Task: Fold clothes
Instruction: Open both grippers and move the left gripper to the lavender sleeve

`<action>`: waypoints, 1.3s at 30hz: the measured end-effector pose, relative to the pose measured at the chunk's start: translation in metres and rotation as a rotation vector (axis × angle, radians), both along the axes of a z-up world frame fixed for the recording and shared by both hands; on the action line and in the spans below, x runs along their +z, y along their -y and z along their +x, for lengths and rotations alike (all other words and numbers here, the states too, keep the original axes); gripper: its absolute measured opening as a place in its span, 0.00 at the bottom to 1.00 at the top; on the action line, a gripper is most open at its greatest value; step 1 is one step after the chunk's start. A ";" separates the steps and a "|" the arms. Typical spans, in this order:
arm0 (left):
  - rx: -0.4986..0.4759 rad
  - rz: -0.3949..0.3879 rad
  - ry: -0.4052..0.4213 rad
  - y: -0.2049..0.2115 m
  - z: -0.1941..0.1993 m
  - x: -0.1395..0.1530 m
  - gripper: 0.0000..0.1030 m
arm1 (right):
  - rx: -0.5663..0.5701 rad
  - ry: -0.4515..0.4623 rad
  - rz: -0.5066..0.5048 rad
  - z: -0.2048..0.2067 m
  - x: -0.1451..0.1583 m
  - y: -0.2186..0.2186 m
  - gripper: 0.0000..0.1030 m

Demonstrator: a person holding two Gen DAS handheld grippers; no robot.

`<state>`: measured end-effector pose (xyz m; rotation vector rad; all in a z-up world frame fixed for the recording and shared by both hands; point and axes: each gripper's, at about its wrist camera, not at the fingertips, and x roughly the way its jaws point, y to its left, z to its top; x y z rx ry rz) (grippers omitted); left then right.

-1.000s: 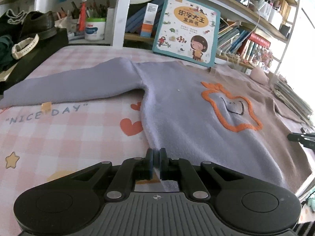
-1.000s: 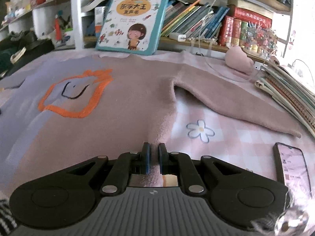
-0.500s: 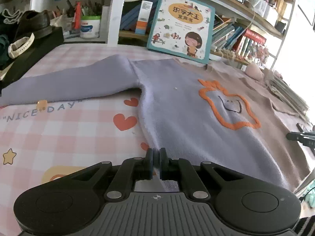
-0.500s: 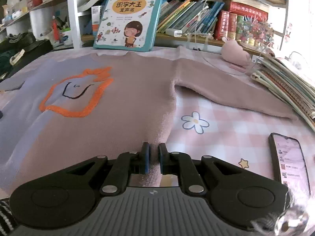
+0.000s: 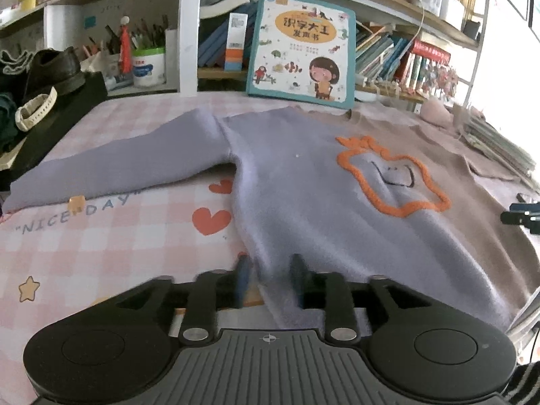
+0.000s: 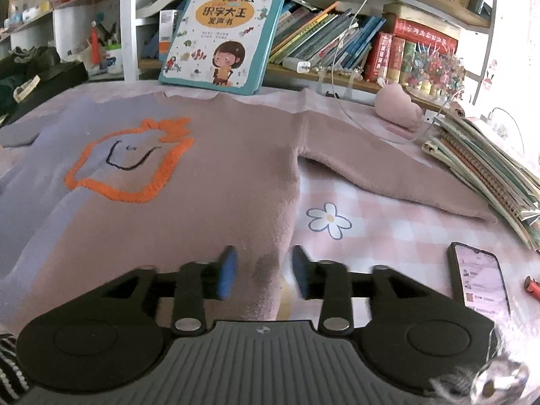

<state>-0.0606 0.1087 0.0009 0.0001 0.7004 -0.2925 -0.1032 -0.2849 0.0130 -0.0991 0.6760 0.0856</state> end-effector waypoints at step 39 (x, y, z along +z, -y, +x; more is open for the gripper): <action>0.188 -0.040 0.135 -0.023 -0.020 0.009 0.89 | 0.379 0.086 0.063 0.025 0.015 -0.140 0.91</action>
